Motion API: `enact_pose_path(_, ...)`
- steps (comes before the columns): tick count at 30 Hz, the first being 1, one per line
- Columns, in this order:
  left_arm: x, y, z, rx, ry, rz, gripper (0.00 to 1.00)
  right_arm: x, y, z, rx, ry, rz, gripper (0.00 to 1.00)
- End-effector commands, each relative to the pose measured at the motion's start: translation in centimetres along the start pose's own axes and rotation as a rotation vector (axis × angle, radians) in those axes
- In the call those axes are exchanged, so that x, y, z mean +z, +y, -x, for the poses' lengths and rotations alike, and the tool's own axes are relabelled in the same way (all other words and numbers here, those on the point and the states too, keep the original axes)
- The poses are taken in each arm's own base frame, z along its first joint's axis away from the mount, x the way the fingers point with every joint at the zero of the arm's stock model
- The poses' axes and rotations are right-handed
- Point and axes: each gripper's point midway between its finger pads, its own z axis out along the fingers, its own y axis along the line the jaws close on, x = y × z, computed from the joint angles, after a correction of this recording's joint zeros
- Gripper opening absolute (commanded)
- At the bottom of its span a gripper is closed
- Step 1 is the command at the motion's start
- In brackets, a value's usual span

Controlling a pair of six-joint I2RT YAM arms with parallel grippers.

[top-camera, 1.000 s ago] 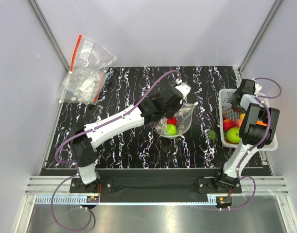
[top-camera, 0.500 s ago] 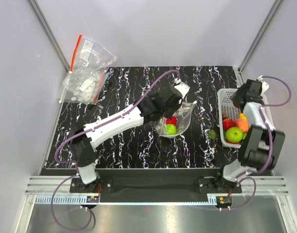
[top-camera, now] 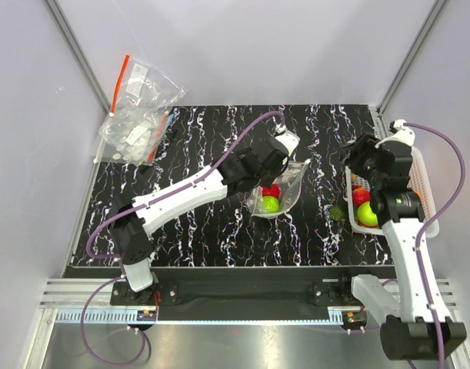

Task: Place the food in the zip-top bag and seal the zipper
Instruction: Pick up the fake fruit from the bin.

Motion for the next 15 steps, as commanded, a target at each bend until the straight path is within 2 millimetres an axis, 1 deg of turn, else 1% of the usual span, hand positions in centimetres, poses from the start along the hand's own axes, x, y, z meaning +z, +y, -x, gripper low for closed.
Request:
enact_pose_path(1, -1.7, 0.9, 2.5, -0.039, -0.072, 0.019, 0.02, -3.5, 2.6, -0.9, -0.019, 0.052, 0.095, 0.52)
enact_pose_path(2, -1.8, 1.0, 2.6, -0.041, -0.074, 0.02, 0.02, -4.6, 3.5, -1.1, -0.016, 0.06, 0.154, 0.52)
enact_pose_path(3, -1.7, 0.9, 2.5, -0.042, -0.072, 0.019, 0.02, -5.2, 4.1, -1.4, -0.016, 0.073, 0.181, 0.52)
enact_pose_path(5, -1.8, 1.0, 2.5, -0.043, -0.069, 0.025, 0.02, -6.5, 4.6, -2.2, -0.018, 0.117, 0.218, 0.52)
enact_pose_path(7, -2.0, 1.0, 2.7, -0.05, -0.072, 0.024, 0.02, -7.2, 5.3, -3.1, -0.013, 0.158, 0.263, 0.52)
enact_pose_path(8, -2.0, 1.0, 2.5, -0.05, -0.063, 0.025, 0.02, -7.8, 6.1, -3.7, -0.013, 0.187, 0.315, 0.52)
enact_pose_path(10, -2.1, 1.0, 2.8, -0.059, -0.064, 0.026, 0.02, -8.3, 7.0, -4.4, -0.014, 0.229, 0.368, 0.5)
enact_pose_path(11, -1.9, 0.9, 2.6, -0.058, -0.052, 0.028, 0.02, -8.7, 7.9, -5.2, -0.021, 0.27, 0.419, 0.5)
enact_pose_path(13, -2.0, 1.0, 2.8, -0.069, -0.053, 0.034, 0.02, -9.2, 9.0, -5.6, -0.041, 0.294, 0.493, 0.5)
enact_pose_path(15, -1.8, 1.0, 2.6, -0.072, -0.039, 0.042, 0.02, -9.9, 10.3, -6.5, -0.052, 0.357, 0.579, 0.5)
